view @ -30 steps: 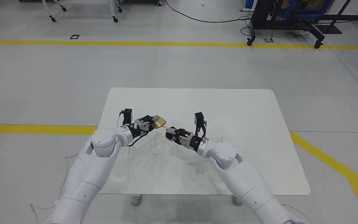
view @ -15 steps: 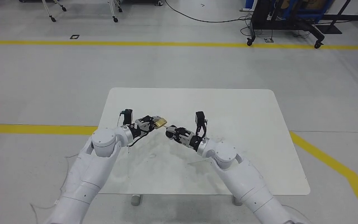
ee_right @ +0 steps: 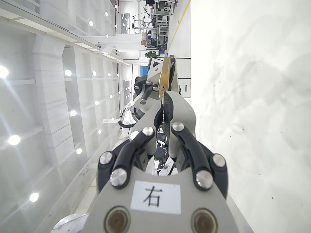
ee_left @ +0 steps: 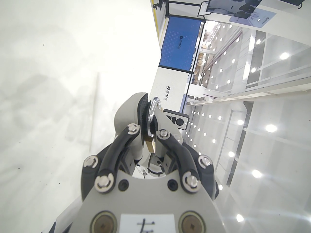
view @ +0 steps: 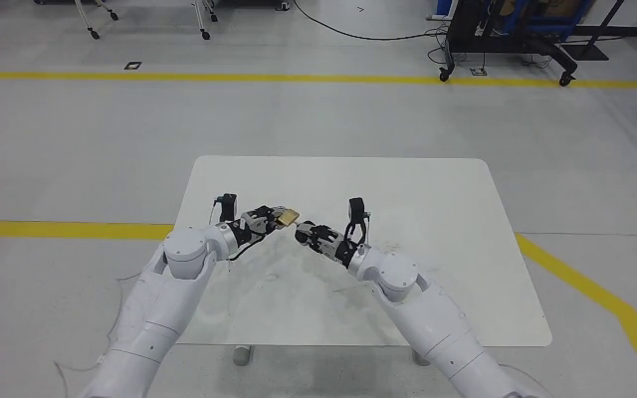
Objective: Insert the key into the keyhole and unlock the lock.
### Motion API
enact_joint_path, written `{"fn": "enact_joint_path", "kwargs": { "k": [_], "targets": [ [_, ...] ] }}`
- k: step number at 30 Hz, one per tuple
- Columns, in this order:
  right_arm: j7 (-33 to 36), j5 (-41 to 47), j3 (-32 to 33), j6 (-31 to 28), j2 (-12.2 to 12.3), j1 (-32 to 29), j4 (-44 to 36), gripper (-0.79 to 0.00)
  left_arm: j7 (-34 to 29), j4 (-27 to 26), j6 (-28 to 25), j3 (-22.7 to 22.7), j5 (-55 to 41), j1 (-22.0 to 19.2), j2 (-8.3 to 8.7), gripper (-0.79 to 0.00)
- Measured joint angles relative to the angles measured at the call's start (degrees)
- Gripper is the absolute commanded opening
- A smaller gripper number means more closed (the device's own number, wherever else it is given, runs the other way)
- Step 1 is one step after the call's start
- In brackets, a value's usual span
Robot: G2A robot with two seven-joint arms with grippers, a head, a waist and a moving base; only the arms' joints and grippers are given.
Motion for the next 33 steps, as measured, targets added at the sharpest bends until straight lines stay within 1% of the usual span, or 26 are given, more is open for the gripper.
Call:
{"fn": "enact_joint_path", "kwargs": {
  "k": [12,21,22,23,26,33],
  "targets": [
    [-1.24,-1.01,-0.44,0.68,-0.34,0.63,0.78,-0.785,0.56,-2.18,-3.61,0.52,4.81,0.97,0.26,-0.785],
    [-1.83,-1.26,-0.43,-0.21,-0.58,0.97,1.44,-0.785,0.08,-2.45,-3.35,0.54,5.28,1.22,0.29,-0.785],
    [-1.84,-1.26,-0.37,-0.35,-0.58,0.93,1.42,-0.757,0.02,-2.37,-3.1,0.53,5.11,1.19,0.28,-0.785],
    [-1.85,-1.27,-0.29,-0.49,-0.58,0.88,1.4,-0.699,-0.02,-2.27,-2.85,0.51,4.89,1.16,0.26,-0.785],
    [-1.86,-1.26,-0.02,-0.81,-0.56,0.68,1.24,-0.616,-0.08,-2.02,-2.43,0.45,4.46,1.0,0.22,-0.785],
    [-1.67,-1.26,0.45,-0.97,-0.54,0.38,0.89,-0.634,-0.18,-1.66,-1.95,0.44,4.14,0.79,0.15,-0.785]
  ]
}}
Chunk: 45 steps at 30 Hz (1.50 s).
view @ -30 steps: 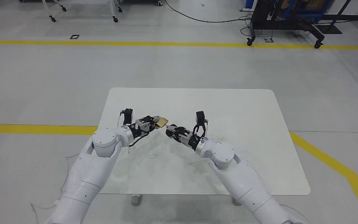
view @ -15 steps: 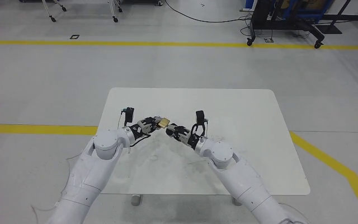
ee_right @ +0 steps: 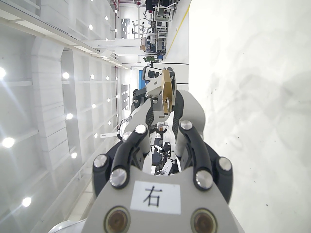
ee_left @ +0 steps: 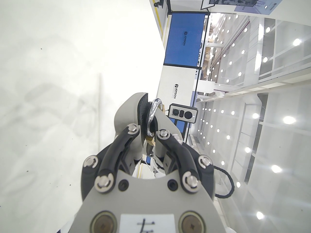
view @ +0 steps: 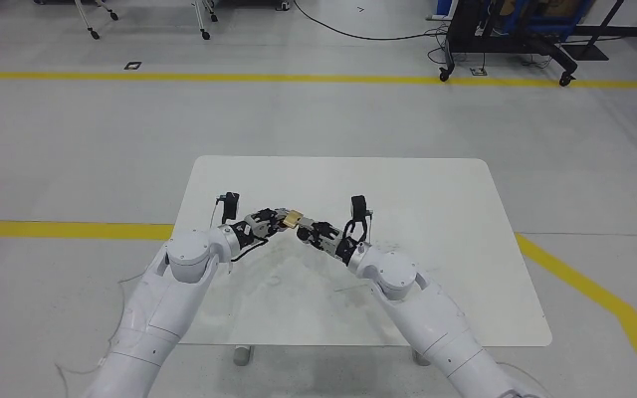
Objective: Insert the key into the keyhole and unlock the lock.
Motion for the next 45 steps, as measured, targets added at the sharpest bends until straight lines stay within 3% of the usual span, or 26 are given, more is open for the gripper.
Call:
{"fn": "enact_joint_path", "kwargs": {
  "k": [7,12,15,21,25,32,40,45],
  "targets": [
    [0.39,0.08,0.41,0.23,0.03,-0.2,-0.43,-0.631,0.15,0.13,0.21,0.01,-0.1,-0.11,-0.06,-0.785],
    [0.72,0.19,0.98,0.86,0.14,-0.59,-0.66,-0.57,0.59,0.34,0.19,-0.31,-0.47,-0.16,-0.08,-0.785],
    [1.64,1.27,1.29,1.64,0.17,-0.75,-0.76,-0.594,0.78,0.33,-0.01,-0.46,-0.67,-0.11,-0.09,-0.785],
    [10.81,13.9,3.06,6.92,-0.07,-0.19,1.02,-0.643,1.07,-0.33,-2.01,-1.18,-1.25,0.42,-0.05,-0.785],
    [15.2,21.2,4.47,10.29,-0.12,0.59,2.46,-0.616,0.55,-0.91,-3.91,-1.82,-1.8,1.04,0.05,-0.785],
    [16.92,26.18,5.27,12.47,-0.25,1.43,4.26,-0.529,-0.64,-2.18,-7.54,-2.42,-1.52,2.09,0.23,-0.785],
    [17.56,27.85,4.57,12.82,-0.54,2.35,6.04,-0.61,-1.11,-2.81,-8.74,-2.73,-1.26,2.69,0.33,-0.785],
    [17.54,29.38,4.72,12.71,-0.67,2.56,6.74,-0.603,-1.33,-3.08,-9.12,-2.64,-0.96,2.85,0.34,-0.785]
  ]
}}
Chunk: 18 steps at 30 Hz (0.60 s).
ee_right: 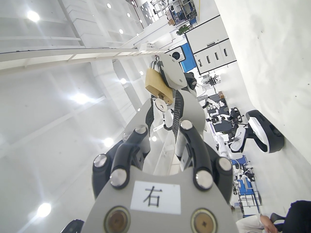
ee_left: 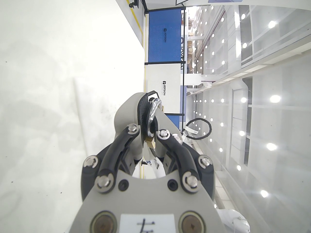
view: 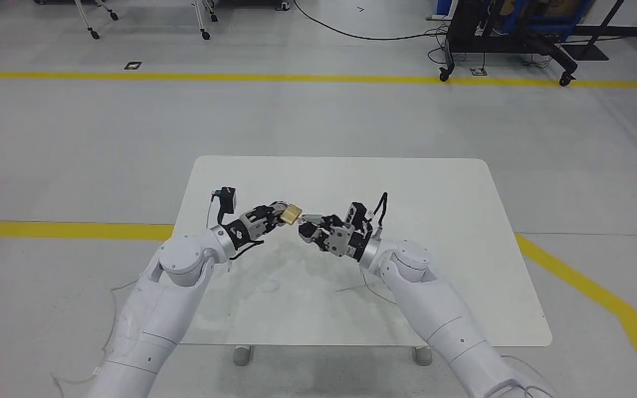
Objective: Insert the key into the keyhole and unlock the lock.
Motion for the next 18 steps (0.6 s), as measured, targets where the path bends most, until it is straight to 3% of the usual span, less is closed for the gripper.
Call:
{"fn": "enact_joint_path", "kwargs": {
  "k": [3,6,18],
  "targets": [
    [0.24,0.62,-0.06,0.1,-0.06,0.11,0.33,-0.662,0.03,-0.13,-0.11,0.08,0.34,0.06,0.01,-0.785],
    [0.36,1.17,-0.15,0.14,-0.14,0.26,0.67,-0.785,0.02,-0.21,-0.13,0.12,0.49,0.08,0.01,-0.785],
    [2.49,6.74,-0.52,3.7,-0.68,1.2,3.34,-0.785,0.15,-0.84,-1.19,0.36,2.05,0.26,0.06,-0.785]
  ]
}}
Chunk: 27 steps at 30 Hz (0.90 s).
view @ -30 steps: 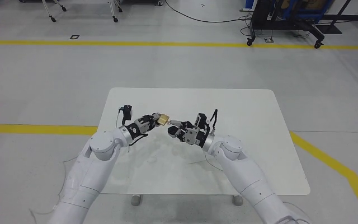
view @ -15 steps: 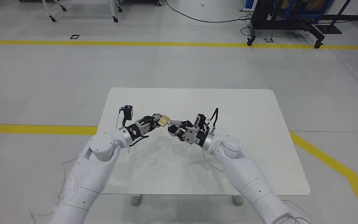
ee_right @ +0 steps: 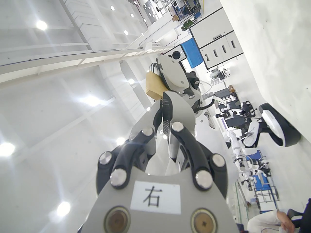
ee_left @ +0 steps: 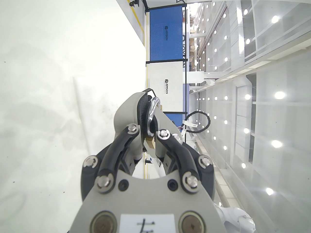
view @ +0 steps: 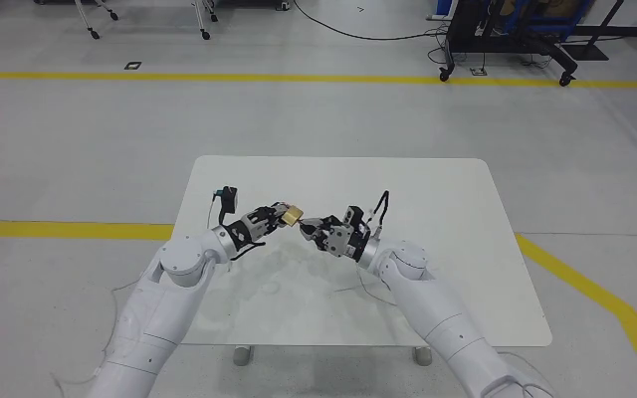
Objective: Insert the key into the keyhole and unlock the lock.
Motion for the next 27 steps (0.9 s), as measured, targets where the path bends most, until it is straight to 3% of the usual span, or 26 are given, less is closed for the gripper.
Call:
{"fn": "enact_joint_path", "kwargs": {
  "k": [14,20,27],
  "targets": [
    [7.81,21.24,0.86,20.65,-1.27,3.36,7.74,-0.785,11.16,-5.41,-7.22,0.46,13.7,3.74,0.3,-0.785],
    [7.02,19.14,0.25,19.38,-1.22,4.21,8.28,-0.785,13.0,-6.81,-8.09,0.5,16.06,5.04,0.32,-0.785],
    [6.11,8.32,-0.54,7.52,-0.37,4.21,5.85,-0.785,9.55,-5.55,-5.32,-0.34,10.5,4.23,0.16,-0.785]
  ]
}}
